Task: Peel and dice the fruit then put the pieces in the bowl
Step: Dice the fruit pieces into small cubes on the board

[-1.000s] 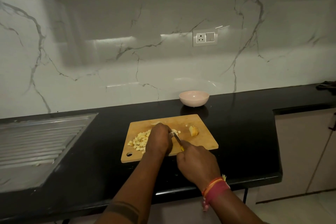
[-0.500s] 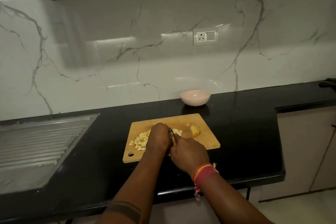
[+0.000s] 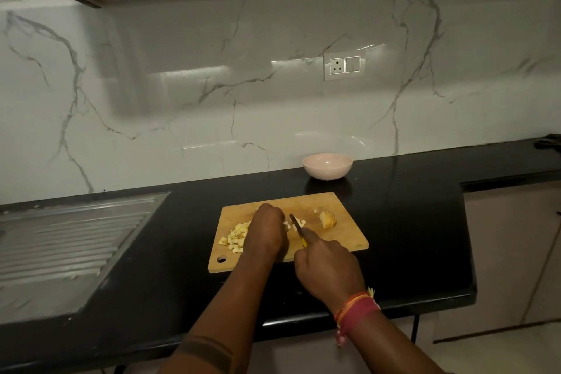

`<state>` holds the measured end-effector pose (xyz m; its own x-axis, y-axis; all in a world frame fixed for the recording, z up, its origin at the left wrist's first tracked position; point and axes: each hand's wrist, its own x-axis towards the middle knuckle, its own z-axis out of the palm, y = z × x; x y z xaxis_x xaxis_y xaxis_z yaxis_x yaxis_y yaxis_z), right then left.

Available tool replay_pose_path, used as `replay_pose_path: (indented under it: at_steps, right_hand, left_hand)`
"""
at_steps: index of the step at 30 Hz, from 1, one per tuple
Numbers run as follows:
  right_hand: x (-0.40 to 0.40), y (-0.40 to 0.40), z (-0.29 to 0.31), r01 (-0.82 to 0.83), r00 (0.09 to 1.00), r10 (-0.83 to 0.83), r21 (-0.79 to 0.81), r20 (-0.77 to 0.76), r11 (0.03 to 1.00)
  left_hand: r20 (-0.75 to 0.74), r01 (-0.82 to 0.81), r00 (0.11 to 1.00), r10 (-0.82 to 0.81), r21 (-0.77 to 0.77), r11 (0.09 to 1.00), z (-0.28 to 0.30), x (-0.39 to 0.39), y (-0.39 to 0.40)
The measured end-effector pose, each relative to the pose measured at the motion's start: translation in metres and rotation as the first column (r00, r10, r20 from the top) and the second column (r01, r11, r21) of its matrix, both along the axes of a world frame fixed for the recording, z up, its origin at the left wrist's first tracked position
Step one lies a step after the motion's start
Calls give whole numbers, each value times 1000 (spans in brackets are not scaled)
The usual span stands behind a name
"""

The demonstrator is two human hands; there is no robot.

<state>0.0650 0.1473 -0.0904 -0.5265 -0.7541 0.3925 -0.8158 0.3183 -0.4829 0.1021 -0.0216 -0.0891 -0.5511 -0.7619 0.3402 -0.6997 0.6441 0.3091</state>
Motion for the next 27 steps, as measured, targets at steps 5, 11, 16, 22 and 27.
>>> replay_pose_path:
  at_steps: [5, 11, 16, 22, 27]
  right_hand:
    - [-1, -10, 2, -25, 999, 27, 30, -43, 999]
    - [-5, -17, -1, -56, 996, 60, 70, -58, 996]
    - [-8, -21, -2, -71, 996, 74, 76, -40, 995]
    - [-10, -29, 5, -106, 993, 111, 123, -28, 987]
    - [-6, -14, -1, -115, 991, 122, 117, -51, 986]
  left_hand:
    - [-42, 0, 999, 1, 20, 1000, -4, 3, -7]
    - [-57, -16, 998, 20, 68, 998, -7, -1, -11]
    - [-53, -49, 997, 51, 38, 998, -12, -3, -13]
    - [-35, -87, 995, 90, 83, 993, -6, -7, -12]
    - [-28, -87, 996, 89, 47, 995, -5, -5, -7]
